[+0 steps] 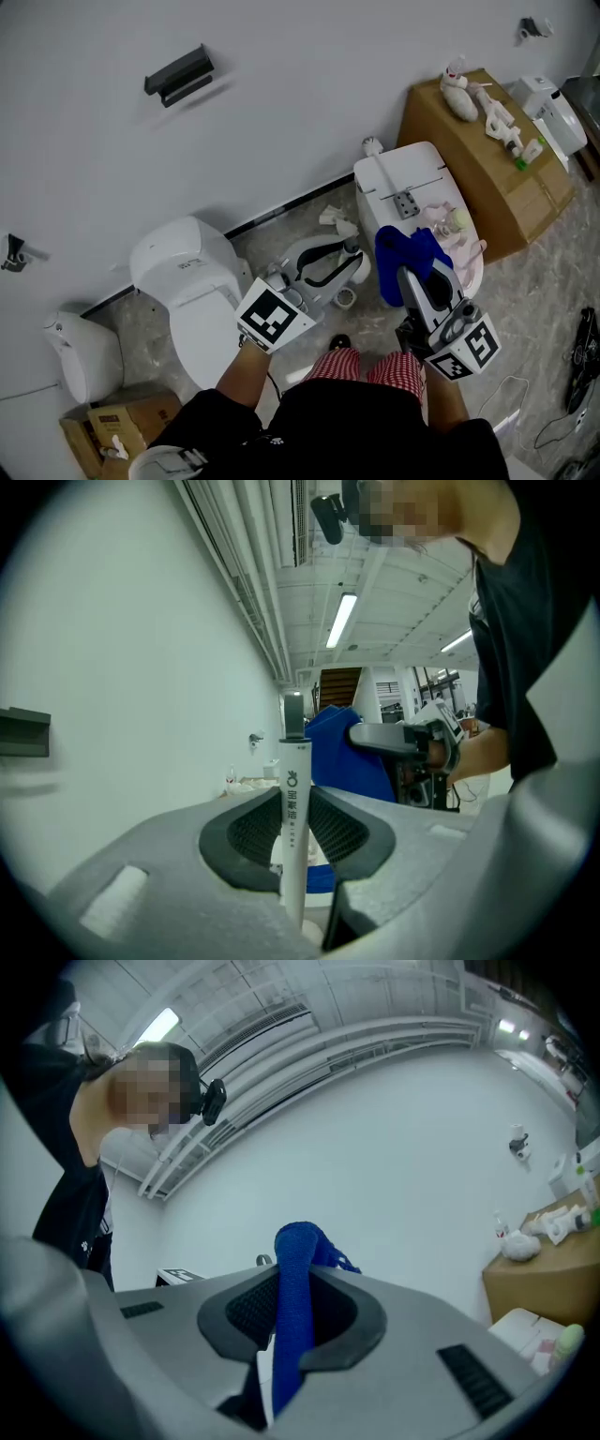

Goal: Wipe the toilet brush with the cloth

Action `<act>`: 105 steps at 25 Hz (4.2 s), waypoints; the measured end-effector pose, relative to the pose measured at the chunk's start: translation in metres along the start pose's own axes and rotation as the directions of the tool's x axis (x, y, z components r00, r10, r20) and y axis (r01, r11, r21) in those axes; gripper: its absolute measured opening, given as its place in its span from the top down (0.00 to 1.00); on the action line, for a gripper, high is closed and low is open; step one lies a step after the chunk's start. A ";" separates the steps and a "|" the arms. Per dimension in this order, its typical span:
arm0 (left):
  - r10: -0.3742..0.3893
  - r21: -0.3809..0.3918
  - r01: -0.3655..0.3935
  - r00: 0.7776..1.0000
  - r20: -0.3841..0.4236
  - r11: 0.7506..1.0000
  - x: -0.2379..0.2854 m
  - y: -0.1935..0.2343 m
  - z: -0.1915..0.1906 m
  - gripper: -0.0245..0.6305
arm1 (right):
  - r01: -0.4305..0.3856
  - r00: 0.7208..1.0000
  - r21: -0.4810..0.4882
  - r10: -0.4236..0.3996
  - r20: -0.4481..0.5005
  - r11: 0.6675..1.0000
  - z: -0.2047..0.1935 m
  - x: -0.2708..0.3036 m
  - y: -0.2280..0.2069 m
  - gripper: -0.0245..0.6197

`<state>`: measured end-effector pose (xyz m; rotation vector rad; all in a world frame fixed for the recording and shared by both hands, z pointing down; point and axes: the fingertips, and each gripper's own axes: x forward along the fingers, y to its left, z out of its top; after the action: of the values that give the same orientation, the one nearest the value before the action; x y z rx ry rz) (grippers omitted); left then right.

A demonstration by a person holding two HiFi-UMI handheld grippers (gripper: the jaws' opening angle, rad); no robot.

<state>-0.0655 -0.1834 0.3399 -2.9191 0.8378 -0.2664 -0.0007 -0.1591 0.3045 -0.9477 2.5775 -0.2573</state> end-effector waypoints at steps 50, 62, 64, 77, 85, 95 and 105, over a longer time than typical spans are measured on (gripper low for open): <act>-0.215 -0.010 0.224 0.948 0.234 0.975 -0.040 -0.054 0.133 0.82 | -0.256 0.958 -0.173 0.274 0.088 0.951 0.080 0.007 0.080 0.86; -0.182 -0.012 0.189 0.959 0.219 0.982 -0.039 -0.052 0.134 0.82 | -0.266 0.956 -0.154 0.281 0.082 0.951 0.073 0.004 0.079 0.86; -0.178 -0.008 0.184 0.961 0.212 0.983 -0.039 -0.055 0.134 0.82 | -0.263 0.957 -0.150 0.277 0.084 0.953 0.071 0.000 0.079 0.86; -0.187 -0.003 0.193 0.956 0.226 0.981 -0.036 -0.068 0.142 0.82 | -0.249 0.961 -0.145 0.263 0.086 0.958 0.072 -0.014 0.077 0.86; -0.180 0.001 0.184 0.958 0.223 0.983 -0.033 -0.075 0.144 0.82 | -0.227 0.968 -0.152 0.240 0.073 0.962 0.069 -0.024 0.074 0.86; -0.195 0.002 0.201 0.950 0.242 0.980 -0.035 -0.075 0.148 0.82 | -0.197 0.976 -0.164 0.209 0.059 0.966 0.065 -0.027 0.073 0.86; -0.197 -0.024 0.209 0.950 0.245 0.978 -0.041 -0.076 0.146 0.82 | -0.185 0.979 -0.180 0.197 0.047 0.966 0.054 -0.028 0.077 0.86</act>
<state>-0.0324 -0.0911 0.2015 -3.0032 0.5167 0.0974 -0.0038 -0.0847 0.2403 -0.7432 2.6413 0.0535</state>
